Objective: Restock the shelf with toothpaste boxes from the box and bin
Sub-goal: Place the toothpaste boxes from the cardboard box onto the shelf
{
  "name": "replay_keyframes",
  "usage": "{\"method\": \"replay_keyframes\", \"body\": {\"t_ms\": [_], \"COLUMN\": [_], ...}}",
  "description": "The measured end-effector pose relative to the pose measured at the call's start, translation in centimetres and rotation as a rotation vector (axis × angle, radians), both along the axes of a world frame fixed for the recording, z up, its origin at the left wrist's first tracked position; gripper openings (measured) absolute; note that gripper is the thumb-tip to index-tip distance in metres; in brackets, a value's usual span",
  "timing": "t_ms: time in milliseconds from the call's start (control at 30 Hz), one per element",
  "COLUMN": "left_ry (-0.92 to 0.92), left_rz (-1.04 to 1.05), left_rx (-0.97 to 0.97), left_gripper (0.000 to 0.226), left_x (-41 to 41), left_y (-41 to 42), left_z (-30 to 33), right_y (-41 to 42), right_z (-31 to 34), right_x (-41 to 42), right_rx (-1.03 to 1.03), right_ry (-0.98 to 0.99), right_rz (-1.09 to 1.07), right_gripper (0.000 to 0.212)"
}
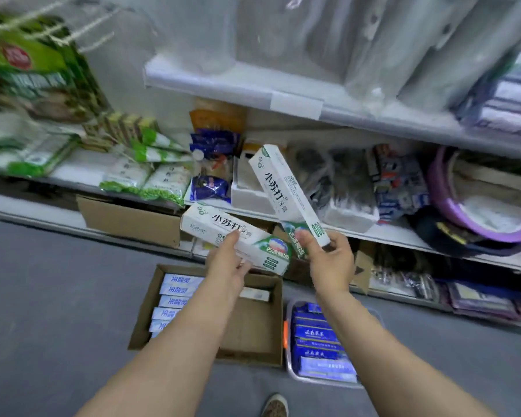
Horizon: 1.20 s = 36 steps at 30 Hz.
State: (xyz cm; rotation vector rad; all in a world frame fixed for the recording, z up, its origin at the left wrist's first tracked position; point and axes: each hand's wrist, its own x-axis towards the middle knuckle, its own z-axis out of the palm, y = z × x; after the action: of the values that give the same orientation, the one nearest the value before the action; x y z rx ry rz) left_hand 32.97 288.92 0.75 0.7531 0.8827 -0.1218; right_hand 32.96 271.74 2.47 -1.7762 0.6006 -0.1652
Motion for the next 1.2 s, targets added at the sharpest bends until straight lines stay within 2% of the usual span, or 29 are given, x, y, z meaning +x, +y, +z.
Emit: {"method": "replay_keyframes", "body": {"t_ms": [100, 267, 400, 567, 800, 900, 1067, 1200], "left_ry": [-0.142, -0.343, -0.505, -0.663, -0.876, -0.924, -0.945, -0.969], "left_rz": [0.005, -0.026, -0.048, -0.072, -0.183, -0.182, -0.168, -0.153], "left_rx": [-0.035, -0.071, -0.078, -0.107, -0.265, -0.269, -0.305, -0.323], "left_gripper": [0.032, 0.050, 0.048, 0.043, 0.014, 0.030, 0.045, 0.049], "left_x": [1.1, 2.6, 2.9, 2.8, 3.8, 5.1, 7.7, 9.7], "left_y": [0.0, -0.1, -1.5, -4.7, -9.7, -12.1, -15.8, -18.6], "left_z": [8.0, 19.4, 28.3, 37.2, 45.8, 48.5, 51.3, 52.6], "right_y": [-0.4, -1.6, -3.4, -6.2, -12.3, -15.2, -20.2, -23.3], "right_z": [7.4, 20.0, 27.9, 35.4, 43.9, 46.9, 50.4, 51.4], "right_x": [-0.5, -1.6, -2.2, -2.9, -1.5, 0.0, 3.4, 6.2], "right_rx": [0.020, 0.036, 0.045, 0.129, 0.113, 0.098, 0.054, 0.002], "right_ry": [-0.089, -0.310, -0.455, -0.606, -0.758, -0.813, -0.794, -0.766], "right_rz": [-0.001, -0.083, -0.147, -0.197, -0.321, -0.373, -0.441, -0.458], "right_gripper": [0.053, 0.047, 0.051, 0.046, 0.042, 0.041, 0.055, 0.053]}}
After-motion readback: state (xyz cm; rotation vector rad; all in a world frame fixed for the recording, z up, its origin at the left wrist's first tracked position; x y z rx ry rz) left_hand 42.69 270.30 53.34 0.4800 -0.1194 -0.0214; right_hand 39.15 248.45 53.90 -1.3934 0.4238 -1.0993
